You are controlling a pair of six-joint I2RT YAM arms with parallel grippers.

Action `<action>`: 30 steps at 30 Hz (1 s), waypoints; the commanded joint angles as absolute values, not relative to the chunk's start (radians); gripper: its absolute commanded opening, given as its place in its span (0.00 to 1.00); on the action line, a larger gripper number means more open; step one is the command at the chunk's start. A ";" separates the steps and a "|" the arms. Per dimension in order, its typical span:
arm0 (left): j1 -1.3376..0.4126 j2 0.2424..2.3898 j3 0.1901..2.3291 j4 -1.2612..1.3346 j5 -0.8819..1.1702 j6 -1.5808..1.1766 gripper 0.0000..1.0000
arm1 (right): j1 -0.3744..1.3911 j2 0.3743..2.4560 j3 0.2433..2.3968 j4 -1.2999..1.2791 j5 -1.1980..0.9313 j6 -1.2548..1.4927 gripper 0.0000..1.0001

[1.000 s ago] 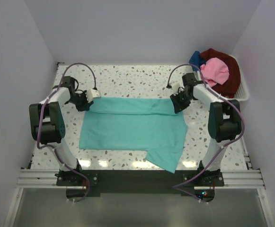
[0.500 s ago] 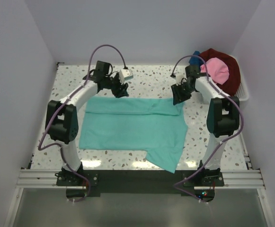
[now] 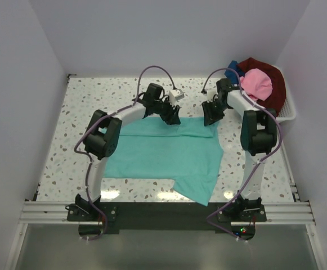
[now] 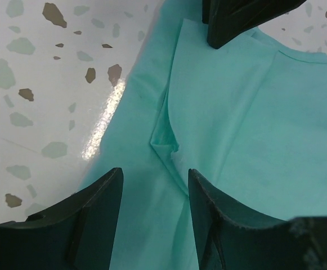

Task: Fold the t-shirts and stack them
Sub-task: Fold the tshirt

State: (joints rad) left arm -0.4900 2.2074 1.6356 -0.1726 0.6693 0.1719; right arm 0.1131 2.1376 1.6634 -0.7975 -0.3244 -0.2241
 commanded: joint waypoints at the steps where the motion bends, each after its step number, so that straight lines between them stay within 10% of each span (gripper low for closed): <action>1: -0.515 2.224 1.704 -0.091 0.686 0.104 0.55 | 0.114 2.137 1.704 -0.792 -0.337 -0.209 0.36; 8: -0.560 2.282 1.741 -0.106 0.675 0.104 0.56 | 0.114 2.122 1.703 -0.802 -0.370 -0.219 0.33; 16: -0.565 2.324 1.789 -0.163 0.676 0.106 0.32 | 0.112 2.102 1.703 -0.831 -0.385 -0.245 0.00; 23: -0.565 2.240 1.717 -0.106 0.695 0.132 0.01 | 0.113 2.034 1.643 -0.839 -0.408 -0.281 0.00; 30: -0.565 2.165 1.626 -0.069 0.748 0.141 0.00 | 0.114 1.945 1.554 -0.864 -0.454 -0.370 0.00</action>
